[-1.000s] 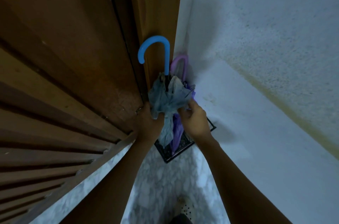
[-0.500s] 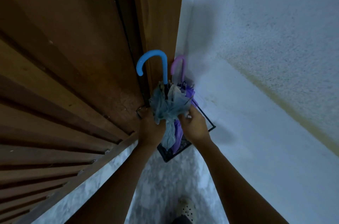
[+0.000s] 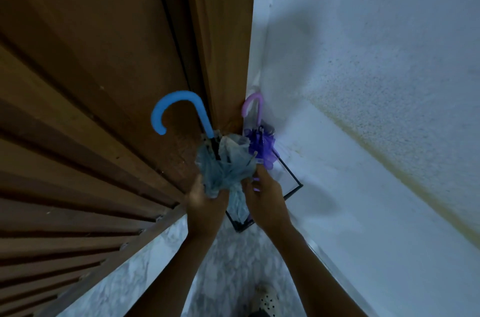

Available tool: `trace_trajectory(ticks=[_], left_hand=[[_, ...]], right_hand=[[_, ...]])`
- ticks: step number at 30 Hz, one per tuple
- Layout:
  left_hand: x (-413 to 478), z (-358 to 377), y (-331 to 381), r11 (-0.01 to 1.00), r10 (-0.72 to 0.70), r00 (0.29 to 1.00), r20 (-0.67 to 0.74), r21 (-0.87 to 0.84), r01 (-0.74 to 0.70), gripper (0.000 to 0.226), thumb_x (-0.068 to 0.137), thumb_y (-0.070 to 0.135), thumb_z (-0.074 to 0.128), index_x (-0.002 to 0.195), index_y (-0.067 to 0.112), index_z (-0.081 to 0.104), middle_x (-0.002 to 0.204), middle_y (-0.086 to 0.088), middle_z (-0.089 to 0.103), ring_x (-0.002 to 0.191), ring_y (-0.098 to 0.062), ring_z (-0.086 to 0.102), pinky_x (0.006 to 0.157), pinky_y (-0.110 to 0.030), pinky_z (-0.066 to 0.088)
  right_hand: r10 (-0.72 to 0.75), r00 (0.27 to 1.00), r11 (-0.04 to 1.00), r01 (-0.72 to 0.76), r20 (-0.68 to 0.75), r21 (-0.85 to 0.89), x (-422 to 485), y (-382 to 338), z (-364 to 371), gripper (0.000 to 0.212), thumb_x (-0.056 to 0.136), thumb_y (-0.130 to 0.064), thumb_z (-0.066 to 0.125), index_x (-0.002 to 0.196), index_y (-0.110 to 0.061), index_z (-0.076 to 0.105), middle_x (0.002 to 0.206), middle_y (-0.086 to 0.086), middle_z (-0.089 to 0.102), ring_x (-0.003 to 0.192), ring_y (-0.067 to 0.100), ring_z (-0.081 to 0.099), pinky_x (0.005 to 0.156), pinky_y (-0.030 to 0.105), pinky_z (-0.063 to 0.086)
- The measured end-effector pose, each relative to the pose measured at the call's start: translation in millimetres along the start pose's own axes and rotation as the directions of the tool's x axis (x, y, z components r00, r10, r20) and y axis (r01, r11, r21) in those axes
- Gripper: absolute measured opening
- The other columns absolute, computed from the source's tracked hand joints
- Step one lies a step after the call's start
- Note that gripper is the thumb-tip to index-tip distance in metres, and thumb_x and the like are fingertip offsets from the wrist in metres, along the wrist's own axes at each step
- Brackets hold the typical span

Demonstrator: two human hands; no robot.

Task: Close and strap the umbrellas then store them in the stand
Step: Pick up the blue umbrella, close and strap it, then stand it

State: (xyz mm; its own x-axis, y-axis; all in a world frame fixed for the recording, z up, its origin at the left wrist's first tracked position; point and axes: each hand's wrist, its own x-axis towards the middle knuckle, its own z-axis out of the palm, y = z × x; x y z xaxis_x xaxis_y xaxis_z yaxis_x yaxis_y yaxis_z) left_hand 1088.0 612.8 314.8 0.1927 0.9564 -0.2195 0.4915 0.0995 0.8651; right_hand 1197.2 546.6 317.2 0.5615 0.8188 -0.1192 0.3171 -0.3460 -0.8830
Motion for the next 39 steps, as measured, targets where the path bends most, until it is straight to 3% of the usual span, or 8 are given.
trace_trajectory(ticks=[7, 11, 14, 20, 24, 29, 32, 39], left_hand=[[30, 39, -27, 0.976, -0.061, 0.994, 0.089, 0.215, 0.040, 0.025, 0.083, 0.006, 0.063, 0.108, 0.002, 0.061, 0.096, -0.017, 0.067, 0.092, -0.037, 0.063, 0.075, -0.034, 0.048], [41, 56, -40, 0.966, -0.055, 0.996, 0.071, 0.257, 0.035, 0.018, 0.090, 0.008, 0.059, 0.104, -0.003, 0.064, 0.099, -0.020, 0.068, 0.094, -0.035, 0.063, 0.070, -0.027, 0.038], [51, 65, -49, 0.975, -0.103, 0.985, 0.137, 0.209, 0.073, 0.030, 0.094, 0.016, 0.048, 0.101, -0.009, 0.063, 0.099, -0.027, 0.066, 0.098, -0.039, 0.063, 0.076, -0.026, 0.038], [61, 55, -32, 0.934, -0.228, 0.952, 0.204, 0.321, 0.155, 0.040, 0.090, 0.008, 0.062, 0.127, -0.002, 0.057, 0.126, -0.022, 0.060, 0.120, -0.036, 0.056, 0.096, -0.036, 0.043], [59, 41, -31, 0.968, -0.177, 0.945, 0.273, 0.224, 0.117, 0.027, 0.089, 0.000, 0.063, 0.115, -0.009, 0.064, 0.116, -0.023, 0.067, 0.112, -0.035, 0.062, 0.082, -0.025, 0.045], [47, -8, -3, 0.986, -0.167, 0.942, 0.290, 0.057, 0.157, 0.046, 0.087, 0.000, 0.066, 0.131, -0.001, 0.052, 0.120, -0.005, 0.059, 0.113, -0.021, 0.056, 0.093, -0.025, 0.044], [36, -52, 29, 0.981, -0.193, 0.931, 0.311, 0.075, 0.178, 0.054, 0.088, 0.016, 0.070, 0.137, 0.006, 0.049, 0.124, -0.010, 0.058, 0.114, -0.025, 0.057, 0.092, -0.028, 0.046], [-28, -208, 122, 0.999, -0.029, 0.953, 0.303, 0.046, 0.016, 0.028, 0.090, 0.018, 0.068, 0.115, 0.009, 0.062, 0.086, 0.003, 0.060, 0.073, -0.006, 0.057, 0.060, -0.014, 0.045]], right_hand=[[0.198, 0.974, 0.978, -0.188, 0.109, -0.095, 34, 38, 3, 0.021, 0.104, -0.024, 0.044, 0.119, -0.016, 0.056, 0.101, -0.003, 0.059, 0.088, 0.008, 0.055, 0.068, 0.010, 0.037], [0.247, 0.955, 0.963, -0.224, 0.163, -0.148, 54, 54, 13, 0.027, 0.103, -0.023, 0.045, 0.126, -0.013, 0.055, 0.121, 0.008, 0.064, 0.113, 0.023, 0.059, 0.091, 0.026, 0.042], [0.264, 0.950, 0.955, -0.233, 0.167, -0.181, 60, 62, 18, 0.028, 0.102, -0.020, 0.047, 0.127, -0.010, 0.054, 0.123, 0.011, 0.064, 0.115, 0.026, 0.059, 0.089, 0.026, 0.040], [0.307, 0.936, 0.934, -0.262, 0.171, -0.244, 65, 64, 11, 0.027, 0.099, -0.019, 0.052, 0.123, -0.008, 0.056, 0.121, 0.014, 0.064, 0.109, 0.027, 0.061, 0.084, 0.027, 0.043], [0.324, 0.935, 0.919, -0.275, 0.144, -0.281, 57, 53, 4, 0.040, 0.095, -0.028, 0.057, 0.133, -0.015, 0.051, 0.127, 0.009, 0.063, 0.115, 0.026, 0.060, 0.092, 0.032, 0.048], [0.243, 0.970, 0.934, -0.227, 0.023, -0.276, 29, 4, -11, 0.049, 0.096, -0.038, 0.056, 0.141, -0.023, 0.045, 0.138, 0.001, 0.056, 0.124, 0.020, 0.054, 0.097, 0.028, 0.040], [0.151, 0.989, 0.946, -0.147, -0.011, -0.289, 6, -48, -24, 0.052, 0.098, -0.040, 0.055, 0.145, -0.022, 0.043, 0.145, 0.000, 0.051, 0.130, 0.019, 0.051, 0.103, 0.030, 0.039], [-0.098, 0.993, 0.984, 0.106, 0.062, -0.145, -60, -215, -34, 0.039, 0.094, -0.025, 0.065, 0.130, -0.014, 0.060, 0.127, 0.005, 0.064, 0.117, 0.019, 0.061, 0.099, 0.026, 0.044]])
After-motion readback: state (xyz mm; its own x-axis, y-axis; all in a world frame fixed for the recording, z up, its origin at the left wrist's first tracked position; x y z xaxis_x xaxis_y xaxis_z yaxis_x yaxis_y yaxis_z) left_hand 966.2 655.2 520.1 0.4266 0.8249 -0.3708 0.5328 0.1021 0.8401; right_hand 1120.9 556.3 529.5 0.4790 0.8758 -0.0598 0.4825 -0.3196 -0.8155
